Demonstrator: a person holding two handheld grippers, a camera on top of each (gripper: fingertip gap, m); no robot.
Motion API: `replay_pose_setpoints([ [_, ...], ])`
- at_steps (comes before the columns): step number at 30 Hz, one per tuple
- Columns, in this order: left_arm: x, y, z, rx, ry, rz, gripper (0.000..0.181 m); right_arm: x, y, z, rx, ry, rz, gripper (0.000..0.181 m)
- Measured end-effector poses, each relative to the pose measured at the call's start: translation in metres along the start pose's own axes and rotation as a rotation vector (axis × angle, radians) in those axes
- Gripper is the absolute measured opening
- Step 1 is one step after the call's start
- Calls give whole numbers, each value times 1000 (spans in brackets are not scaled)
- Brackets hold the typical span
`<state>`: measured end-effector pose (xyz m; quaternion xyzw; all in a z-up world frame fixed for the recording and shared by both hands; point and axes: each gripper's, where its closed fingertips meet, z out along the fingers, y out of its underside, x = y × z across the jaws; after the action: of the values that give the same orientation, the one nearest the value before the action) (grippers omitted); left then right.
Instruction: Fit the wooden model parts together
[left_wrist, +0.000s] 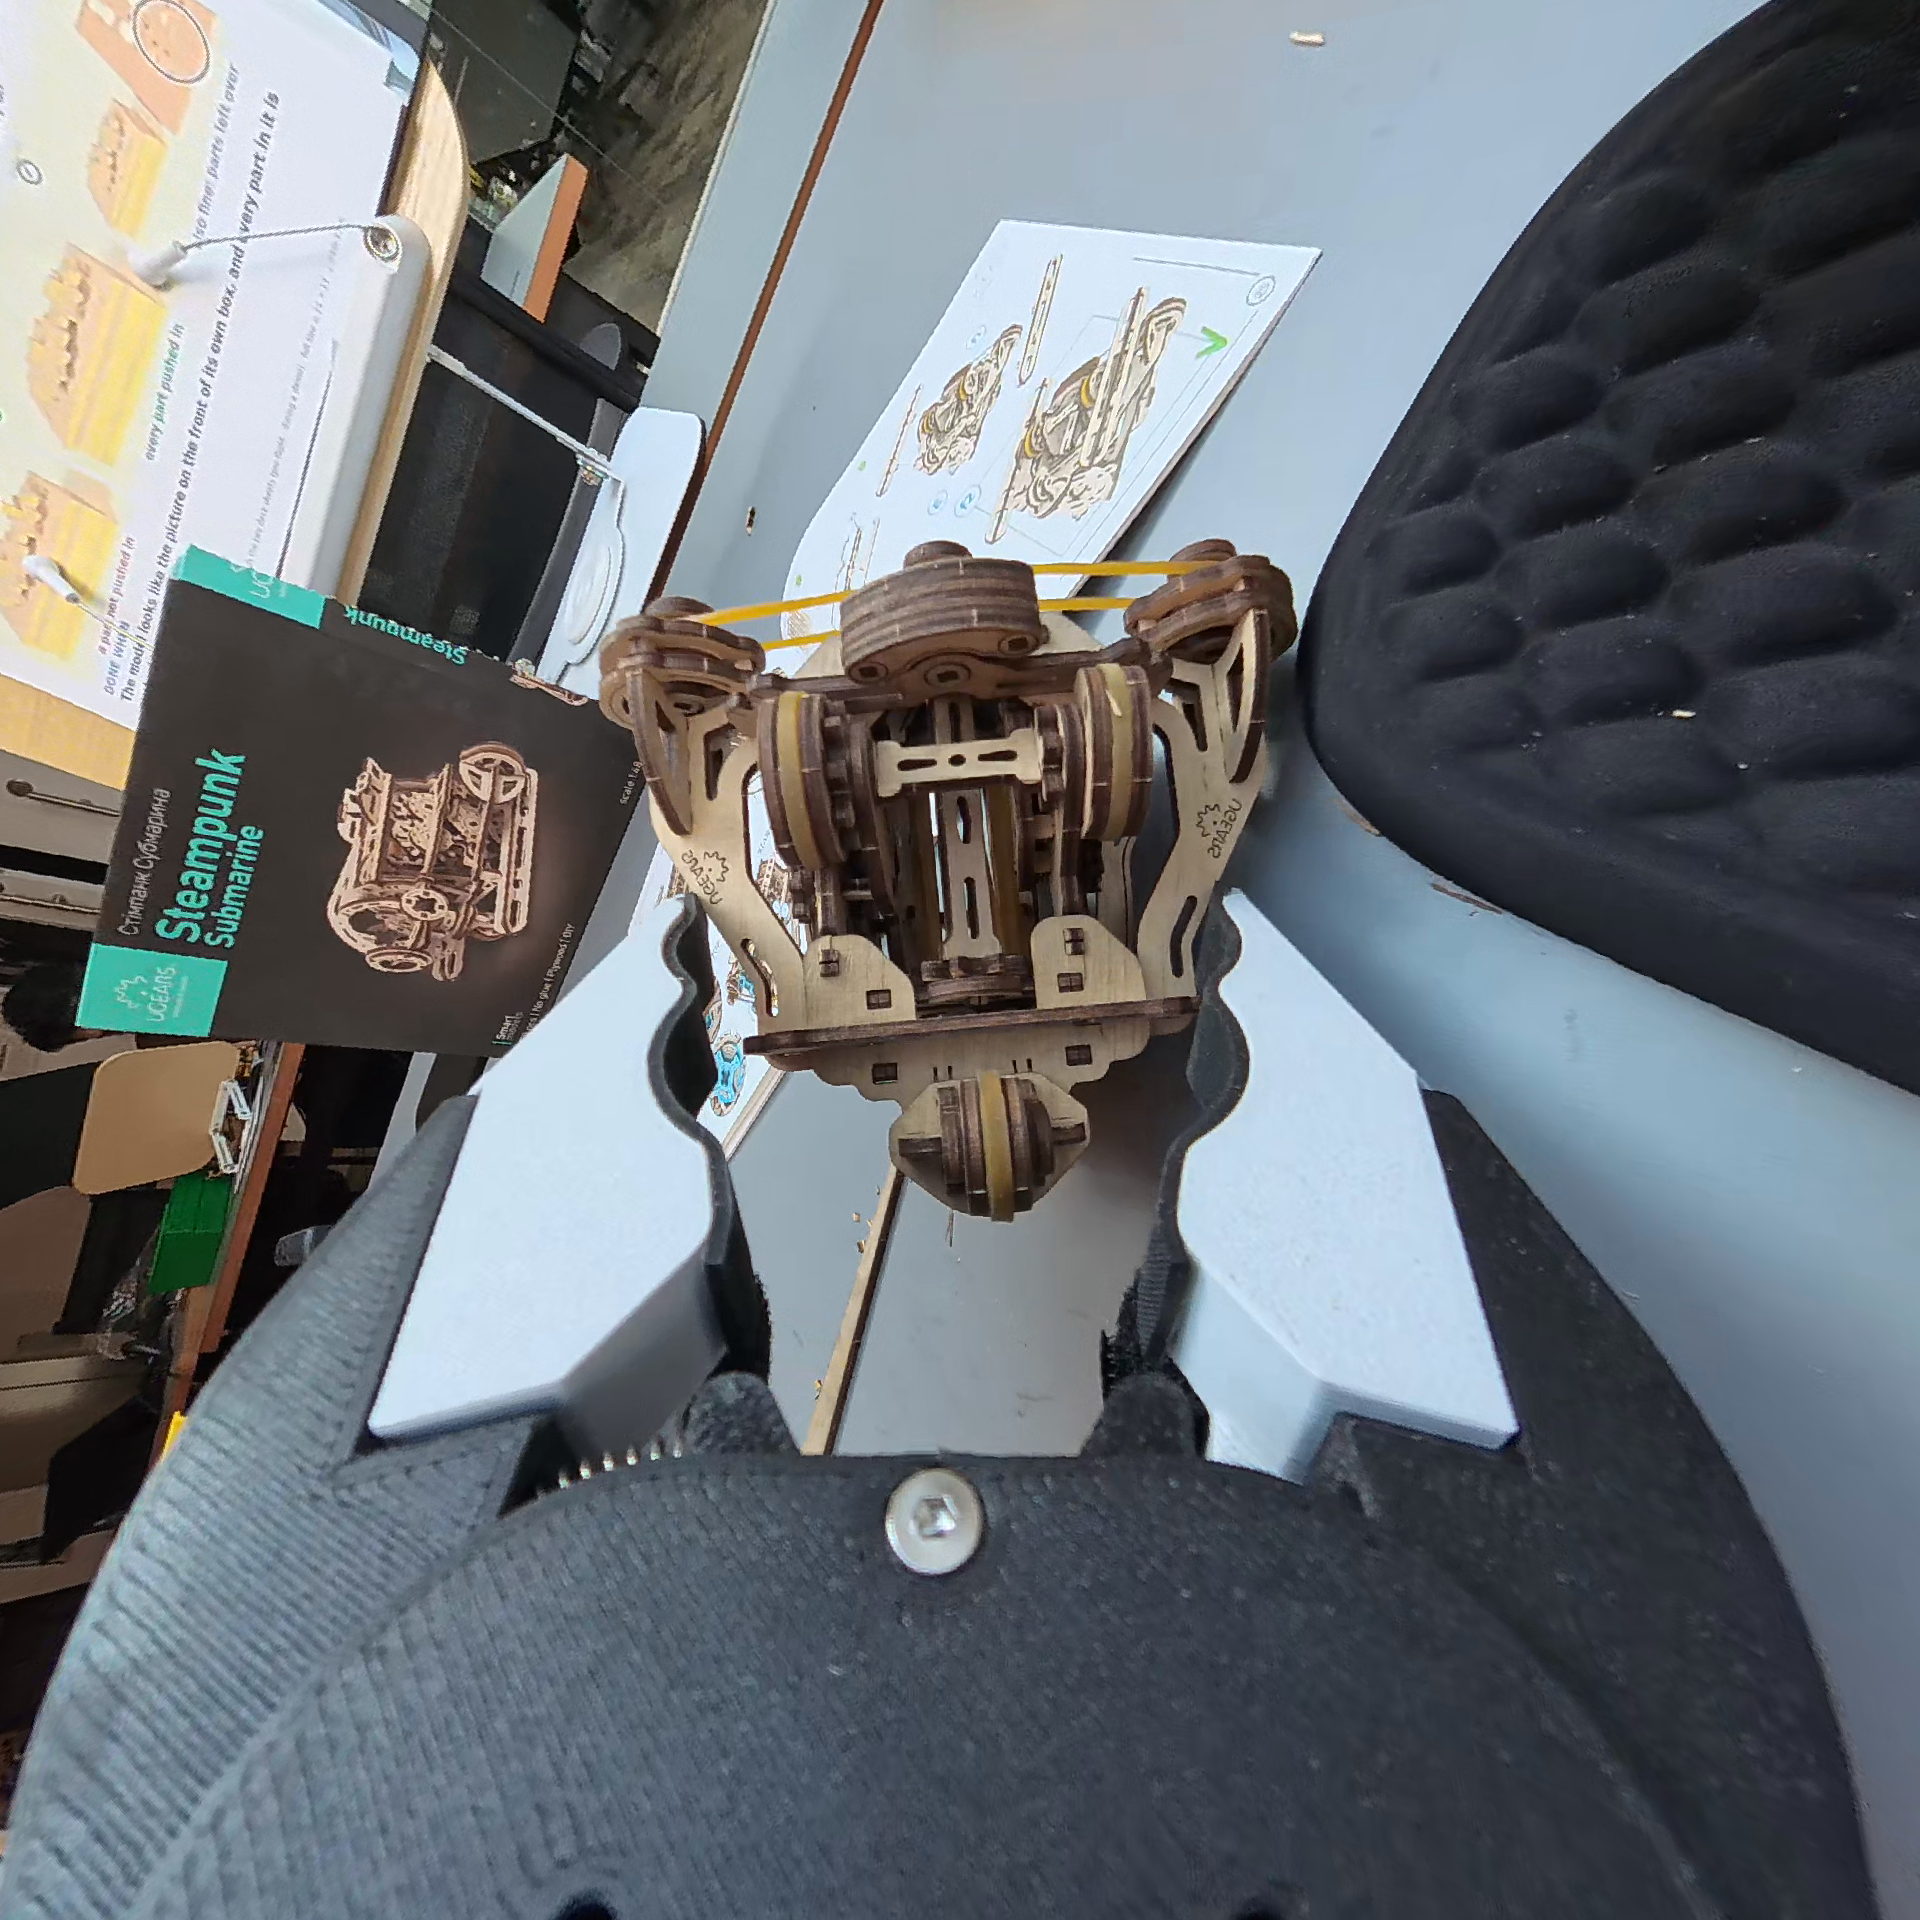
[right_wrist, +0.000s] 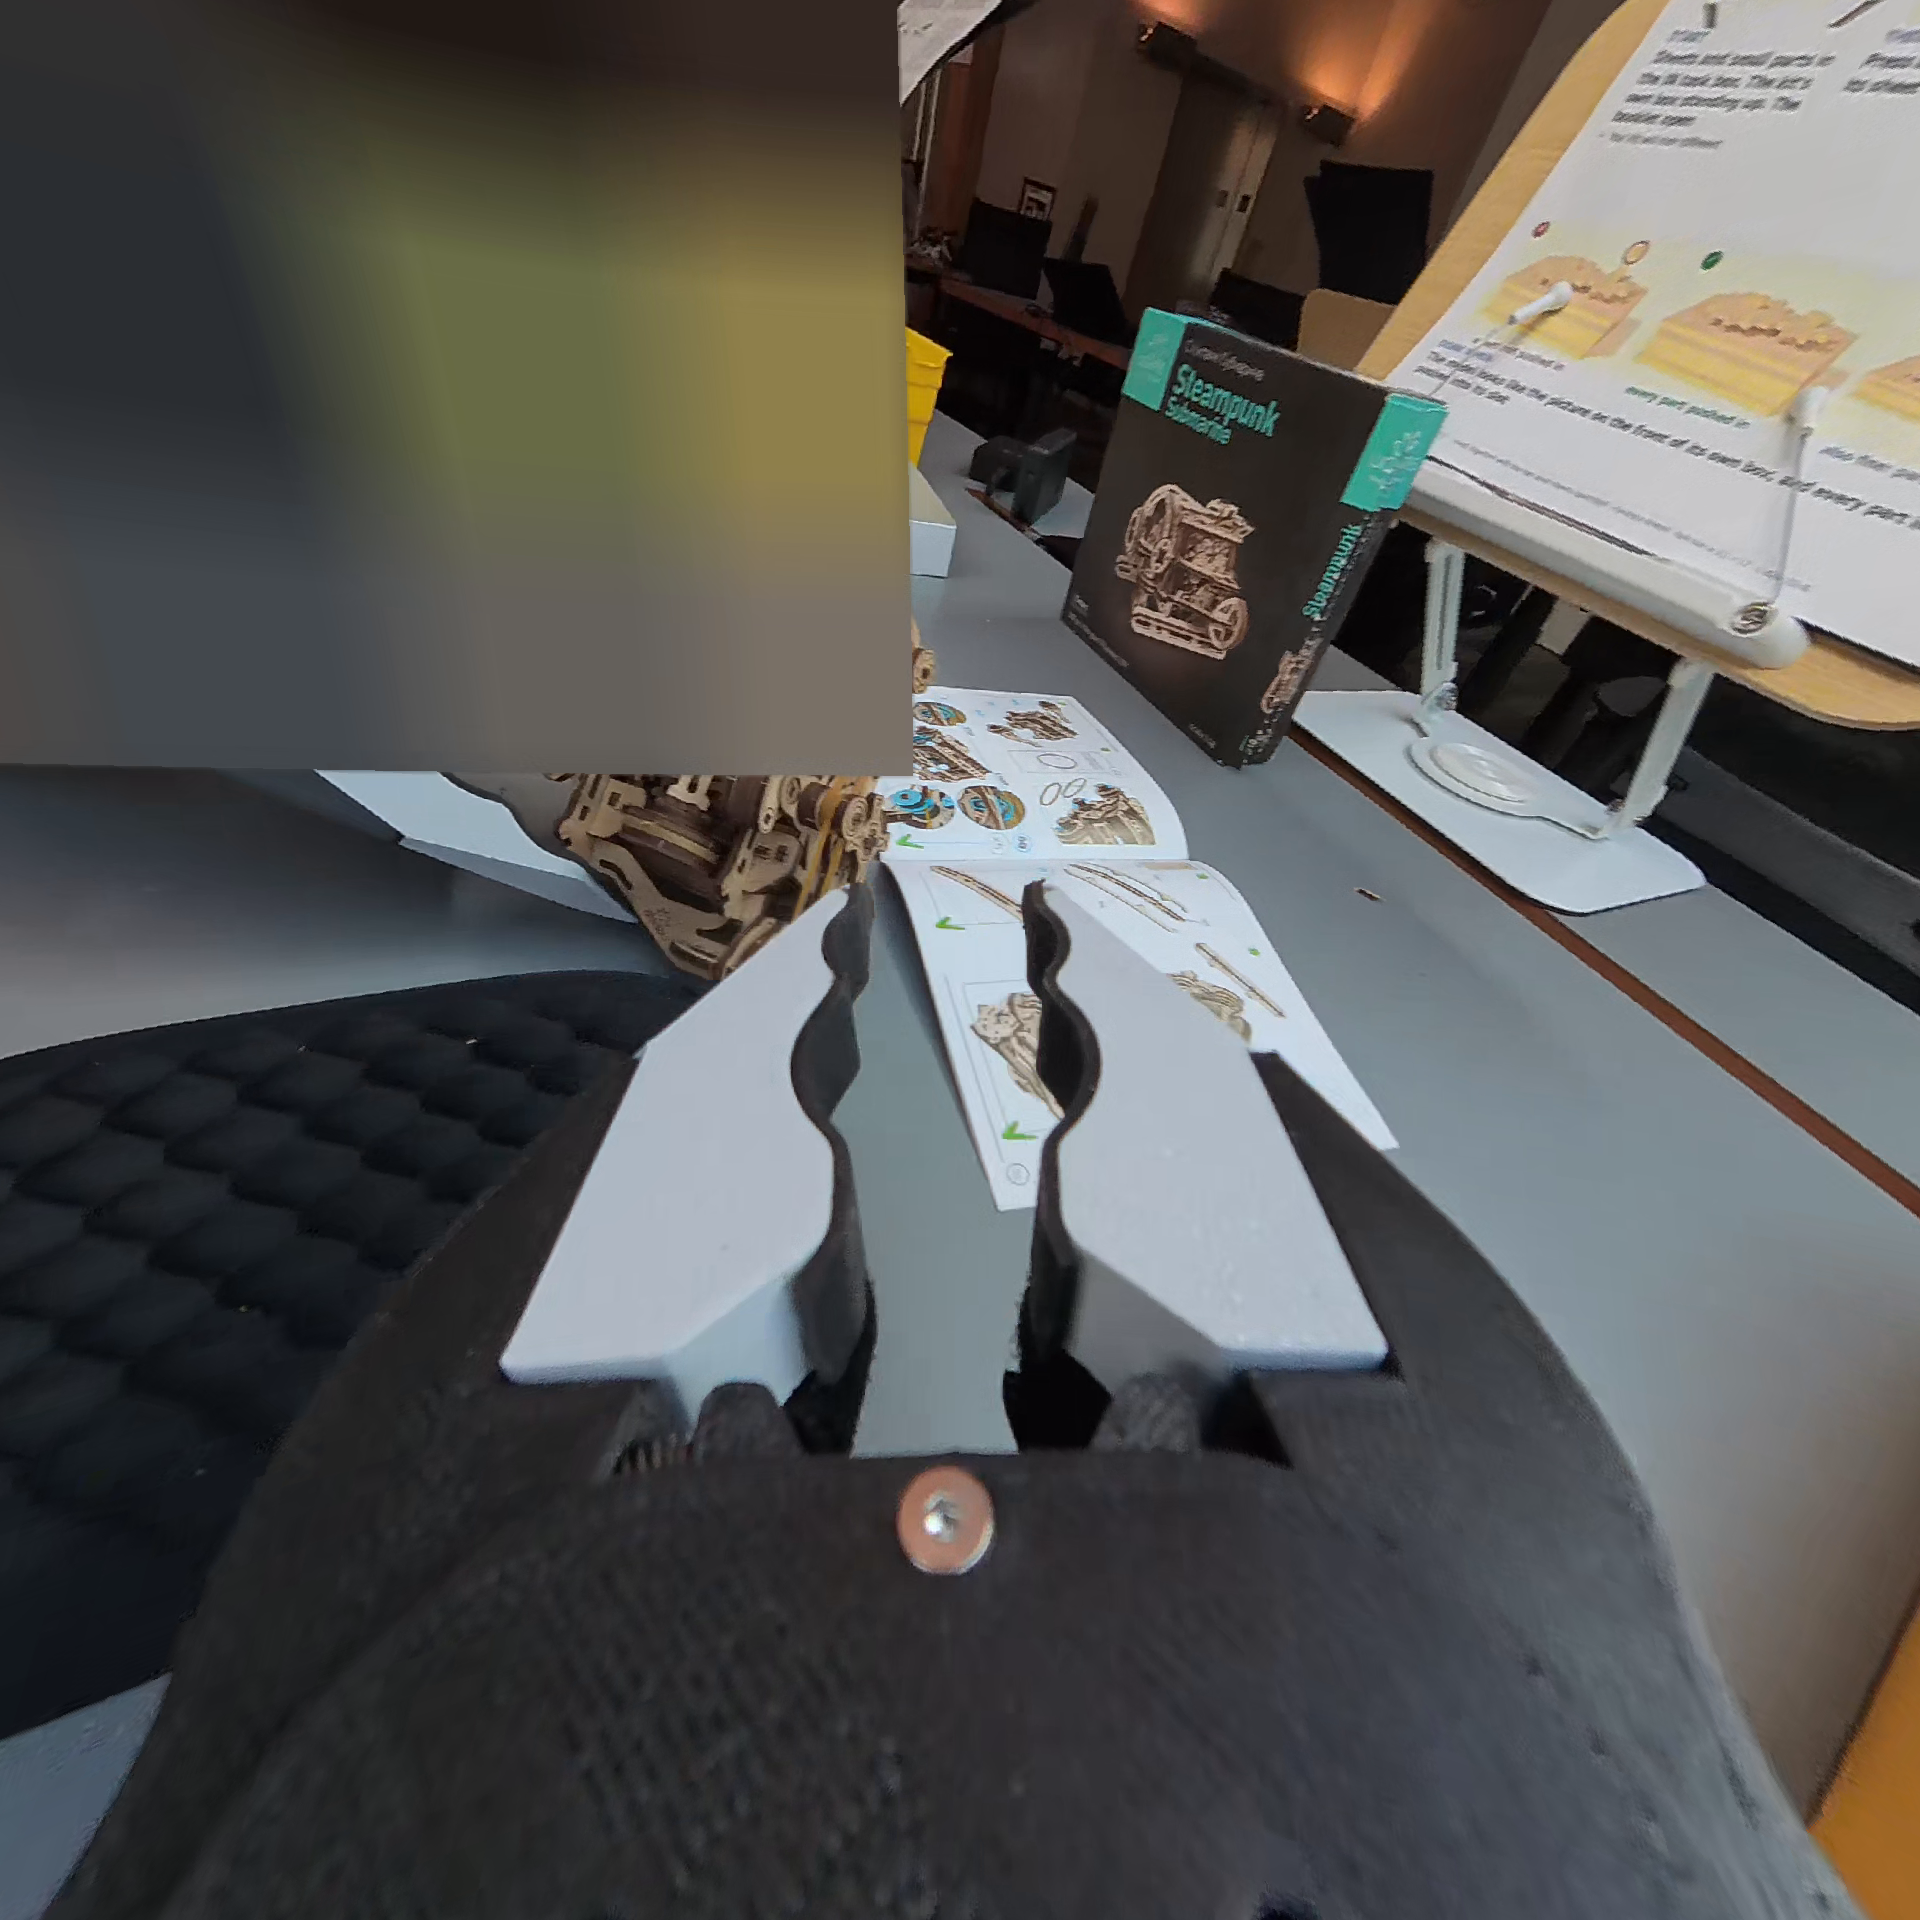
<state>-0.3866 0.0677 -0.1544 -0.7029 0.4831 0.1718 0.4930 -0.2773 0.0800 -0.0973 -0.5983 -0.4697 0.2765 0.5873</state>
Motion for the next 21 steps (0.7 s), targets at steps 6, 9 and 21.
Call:
replay_pose_setpoints([
  [6, -1, -1, -3, -41, 84, -32, 92, 42, -5, -23, 55, 95, 129, 30],
  [9, -1, -1, -6, -72, 123, -44, 92, 49, 0, -25, 57, 85, 213, 31],
  [21, -4, -1, -4, -119, 211, -66, 92, 54, 1, -26, 40, 90, 228, 32],
])
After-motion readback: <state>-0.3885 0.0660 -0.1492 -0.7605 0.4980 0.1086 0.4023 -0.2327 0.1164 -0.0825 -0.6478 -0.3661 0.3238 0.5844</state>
